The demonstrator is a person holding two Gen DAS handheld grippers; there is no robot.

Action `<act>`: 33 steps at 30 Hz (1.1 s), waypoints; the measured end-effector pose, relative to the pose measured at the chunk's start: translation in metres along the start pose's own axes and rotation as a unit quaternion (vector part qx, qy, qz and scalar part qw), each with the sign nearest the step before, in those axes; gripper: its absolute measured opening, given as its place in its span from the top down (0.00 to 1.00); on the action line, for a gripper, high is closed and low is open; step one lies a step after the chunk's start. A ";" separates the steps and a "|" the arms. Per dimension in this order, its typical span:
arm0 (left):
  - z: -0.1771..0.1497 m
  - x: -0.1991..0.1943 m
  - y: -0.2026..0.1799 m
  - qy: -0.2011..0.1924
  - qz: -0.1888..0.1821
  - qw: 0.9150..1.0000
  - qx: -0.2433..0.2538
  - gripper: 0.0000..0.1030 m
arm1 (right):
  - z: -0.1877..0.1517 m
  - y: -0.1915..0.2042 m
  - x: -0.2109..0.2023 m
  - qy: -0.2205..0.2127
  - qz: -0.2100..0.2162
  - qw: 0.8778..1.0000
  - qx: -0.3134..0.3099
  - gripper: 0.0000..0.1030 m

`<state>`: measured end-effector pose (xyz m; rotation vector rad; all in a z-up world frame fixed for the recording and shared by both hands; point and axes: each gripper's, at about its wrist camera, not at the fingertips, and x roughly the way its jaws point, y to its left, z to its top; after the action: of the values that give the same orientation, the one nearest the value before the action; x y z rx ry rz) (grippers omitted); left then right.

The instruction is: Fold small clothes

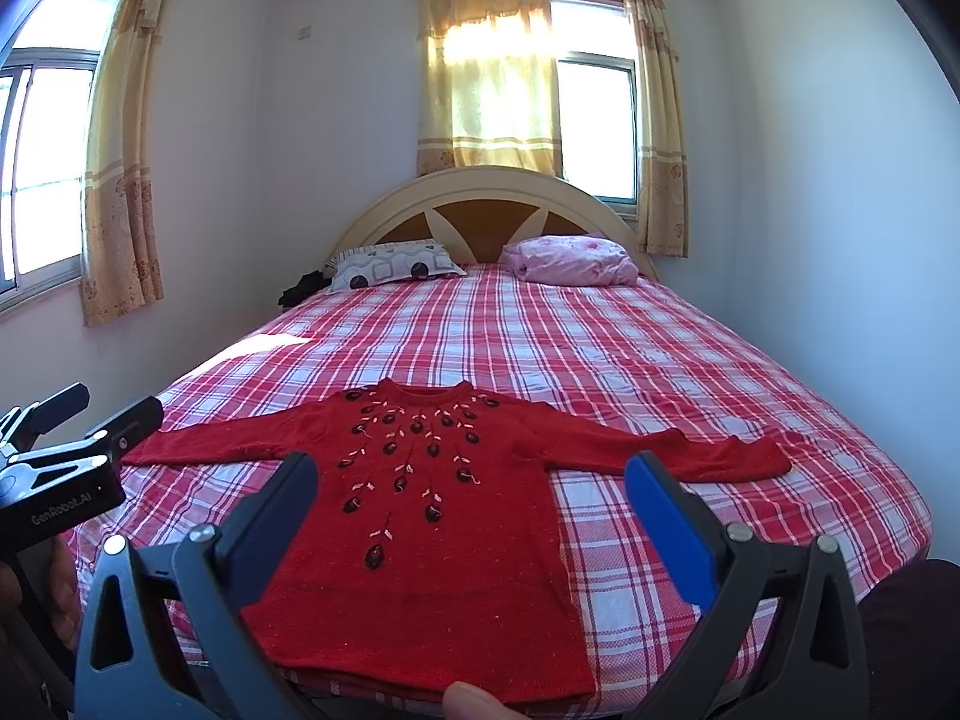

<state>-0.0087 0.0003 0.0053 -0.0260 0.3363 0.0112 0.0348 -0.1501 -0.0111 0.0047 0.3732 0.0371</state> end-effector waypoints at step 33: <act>0.000 0.001 0.002 0.000 0.002 1.000 -0.003 0.01 | 0.001 0.005 0.000 0.002 -0.002 1.000 -0.003 0.00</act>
<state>-0.0076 0.0023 0.0044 -0.0307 0.3373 0.0157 0.0352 -0.1454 -0.0104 -0.0013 0.3770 0.0336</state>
